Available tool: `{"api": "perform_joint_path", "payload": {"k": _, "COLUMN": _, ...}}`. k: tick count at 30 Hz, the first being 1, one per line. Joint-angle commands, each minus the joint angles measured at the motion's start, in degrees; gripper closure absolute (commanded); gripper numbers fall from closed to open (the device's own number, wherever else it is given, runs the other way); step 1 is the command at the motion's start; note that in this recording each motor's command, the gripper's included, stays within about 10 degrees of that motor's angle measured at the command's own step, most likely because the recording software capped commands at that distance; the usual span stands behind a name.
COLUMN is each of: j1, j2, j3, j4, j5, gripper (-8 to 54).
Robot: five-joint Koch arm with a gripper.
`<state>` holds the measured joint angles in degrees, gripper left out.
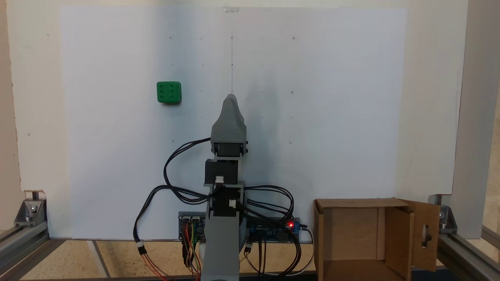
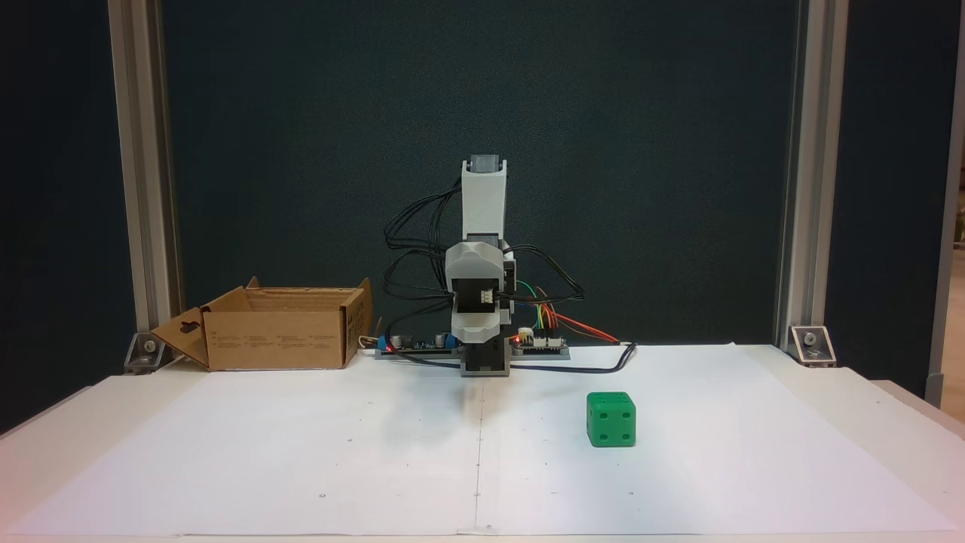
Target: Grasp a green dice and put it in the bin.
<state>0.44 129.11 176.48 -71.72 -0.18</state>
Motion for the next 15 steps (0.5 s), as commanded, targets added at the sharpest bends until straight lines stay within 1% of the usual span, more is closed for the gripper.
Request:
{"api": "perform_joint_path", "payload": {"k": 1, "j1": -0.8, "j2": 6.5, "j3": 0.7, "j4": 2.6, "j5": -2.5, "gripper": 2.4}}
{"api": "perform_joint_path", "payload": {"k": 15, "j1": -0.4, "j2": 6.6, "j3": -23.5, "j4": 56.1, "j5": -2.4, "gripper": 2.5}}
